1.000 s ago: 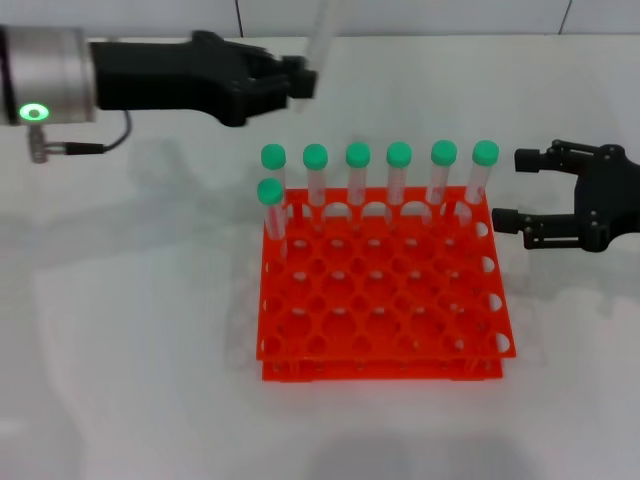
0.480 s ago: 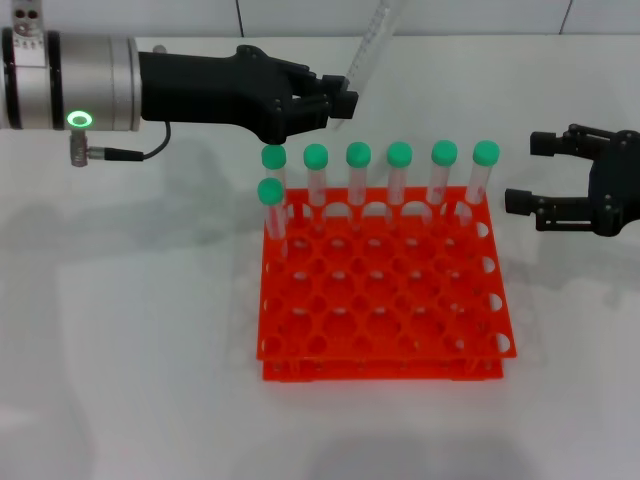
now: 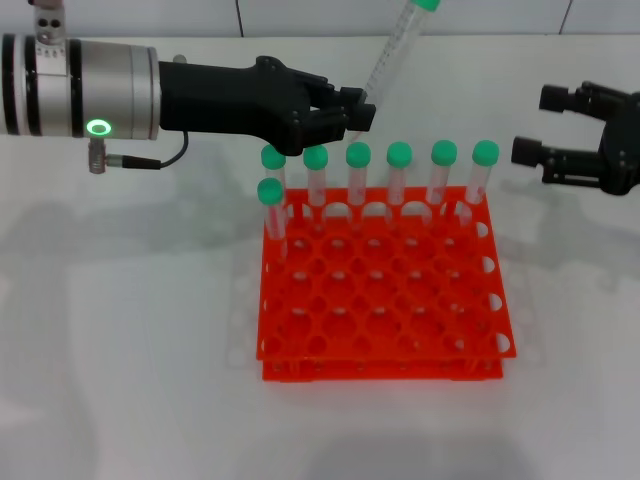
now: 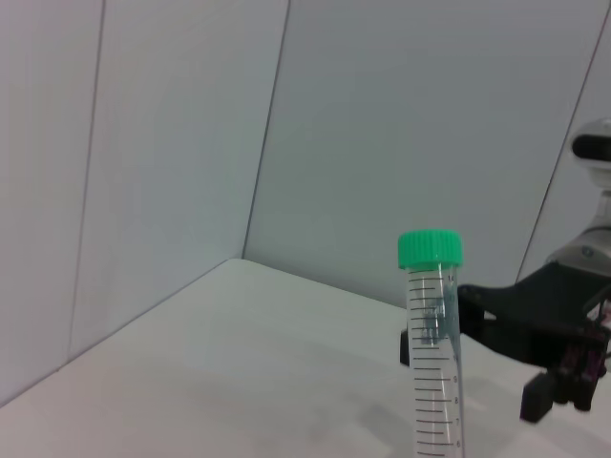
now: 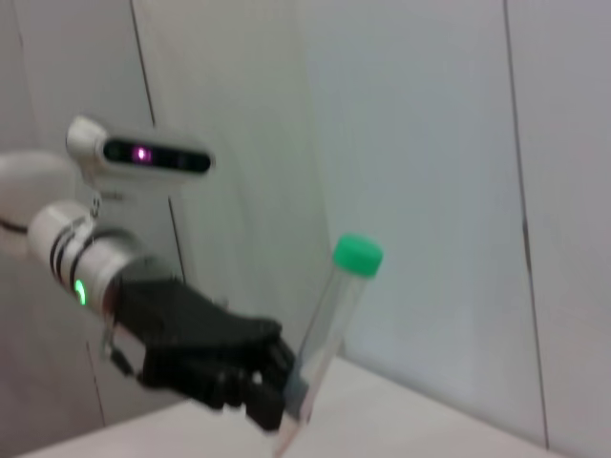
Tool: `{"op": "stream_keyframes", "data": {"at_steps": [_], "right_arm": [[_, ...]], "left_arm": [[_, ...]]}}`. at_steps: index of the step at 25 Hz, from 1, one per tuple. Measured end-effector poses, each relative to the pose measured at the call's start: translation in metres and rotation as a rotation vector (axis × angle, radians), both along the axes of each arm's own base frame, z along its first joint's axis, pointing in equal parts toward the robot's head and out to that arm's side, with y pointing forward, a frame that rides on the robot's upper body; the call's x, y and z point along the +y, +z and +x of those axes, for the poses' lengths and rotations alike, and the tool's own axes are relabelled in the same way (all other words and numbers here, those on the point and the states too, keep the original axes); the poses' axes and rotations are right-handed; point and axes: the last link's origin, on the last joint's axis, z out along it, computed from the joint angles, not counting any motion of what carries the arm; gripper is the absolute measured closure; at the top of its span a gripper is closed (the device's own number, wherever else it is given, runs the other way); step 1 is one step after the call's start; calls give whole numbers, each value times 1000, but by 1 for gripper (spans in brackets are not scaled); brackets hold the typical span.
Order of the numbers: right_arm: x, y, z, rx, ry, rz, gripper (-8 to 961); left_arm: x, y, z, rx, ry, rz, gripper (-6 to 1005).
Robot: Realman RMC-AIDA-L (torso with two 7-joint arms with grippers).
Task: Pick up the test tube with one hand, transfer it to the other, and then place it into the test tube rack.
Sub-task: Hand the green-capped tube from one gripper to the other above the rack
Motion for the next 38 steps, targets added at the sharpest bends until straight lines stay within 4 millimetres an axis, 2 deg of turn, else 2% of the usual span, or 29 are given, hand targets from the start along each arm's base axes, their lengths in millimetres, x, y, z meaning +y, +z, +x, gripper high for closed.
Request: {"op": "stream_keyframes", "data": {"at_steps": [14, 23, 38], "right_arm": [[2, 9, -14, 119, 22, 39, 99], [12, -4, -33, 163, 34, 40, 107], [17, -15, -45, 213, 18, 44, 135]], "left_arm": [[-1, -10, 0, -11, -9, -7, 803], [-2, -12, 0, -5, -13, -12, 802], [-2, -19, -1, -4, -18, -9, 799]]}}
